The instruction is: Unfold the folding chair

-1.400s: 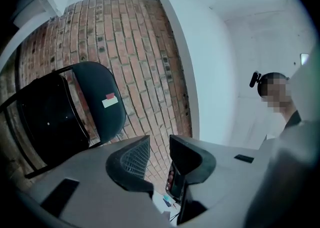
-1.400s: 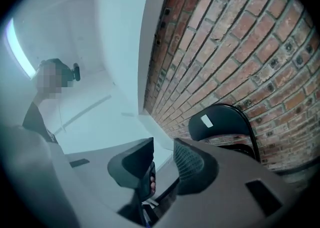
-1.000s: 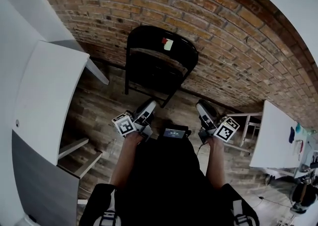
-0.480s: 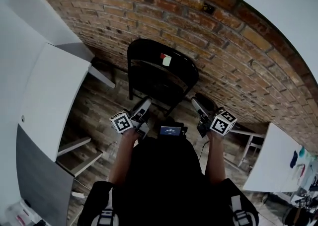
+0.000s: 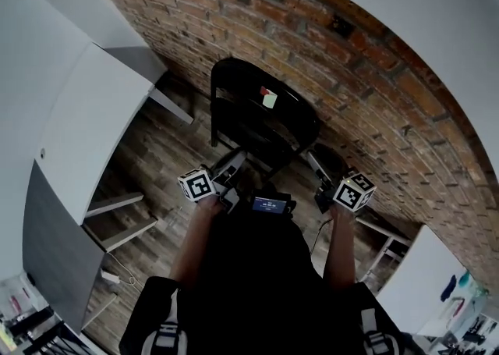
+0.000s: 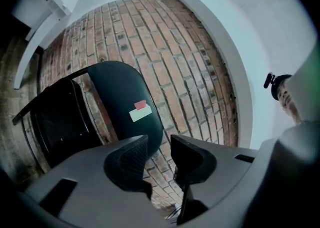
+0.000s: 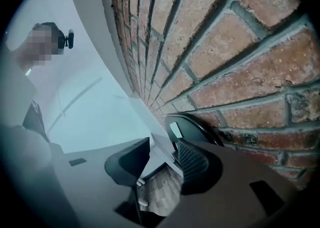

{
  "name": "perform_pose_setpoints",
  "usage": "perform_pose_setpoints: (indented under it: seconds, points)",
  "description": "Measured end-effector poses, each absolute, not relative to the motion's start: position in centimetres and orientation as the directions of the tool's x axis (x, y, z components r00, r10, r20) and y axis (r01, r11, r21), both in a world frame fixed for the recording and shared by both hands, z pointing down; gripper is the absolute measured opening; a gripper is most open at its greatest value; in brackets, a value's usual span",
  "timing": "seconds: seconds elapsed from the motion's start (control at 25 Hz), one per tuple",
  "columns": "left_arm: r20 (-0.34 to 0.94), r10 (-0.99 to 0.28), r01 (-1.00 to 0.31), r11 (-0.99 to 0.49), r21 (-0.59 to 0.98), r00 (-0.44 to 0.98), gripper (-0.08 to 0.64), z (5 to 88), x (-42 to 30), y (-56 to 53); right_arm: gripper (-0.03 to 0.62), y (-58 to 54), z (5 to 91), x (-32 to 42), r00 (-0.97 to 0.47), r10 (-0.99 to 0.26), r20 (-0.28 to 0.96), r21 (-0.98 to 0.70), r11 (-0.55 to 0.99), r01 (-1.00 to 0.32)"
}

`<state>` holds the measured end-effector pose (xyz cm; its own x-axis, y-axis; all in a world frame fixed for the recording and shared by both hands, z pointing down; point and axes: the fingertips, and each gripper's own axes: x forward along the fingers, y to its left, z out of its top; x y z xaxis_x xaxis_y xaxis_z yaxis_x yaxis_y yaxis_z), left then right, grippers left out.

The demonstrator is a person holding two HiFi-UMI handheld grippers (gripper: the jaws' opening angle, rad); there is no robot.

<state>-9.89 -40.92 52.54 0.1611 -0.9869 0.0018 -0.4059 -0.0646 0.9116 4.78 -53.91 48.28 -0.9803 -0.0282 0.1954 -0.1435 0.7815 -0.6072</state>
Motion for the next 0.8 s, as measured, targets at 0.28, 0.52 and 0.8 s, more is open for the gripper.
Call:
perform_pose_setpoints:
  seconds: [0.28, 0.52, 0.8]
  points:
    - [0.01, -0.986, -0.367, -0.052, 0.929, 0.166, 0.204, 54.7, -10.2, -42.4, 0.167, -56.2, 49.8, 4.2, -0.95, -0.062, 0.306, -0.538, 0.812, -0.226]
    - [0.016, -0.977, -0.284, -0.047, 0.958, 0.214, 0.243, 56.7, -10.9, -44.8, 0.17, -58.8, 52.1, 2.3, -0.874, -0.158, 0.459, -0.376, 0.857, -0.352]
    - [0.042, -0.963, -0.245, -0.026, 0.969, 0.268, 0.249, 59.7, -10.7, -46.1, 0.173, -60.9, 54.9, 1.8, -0.768, -0.222, 0.601, -0.211, 0.883, -0.42]
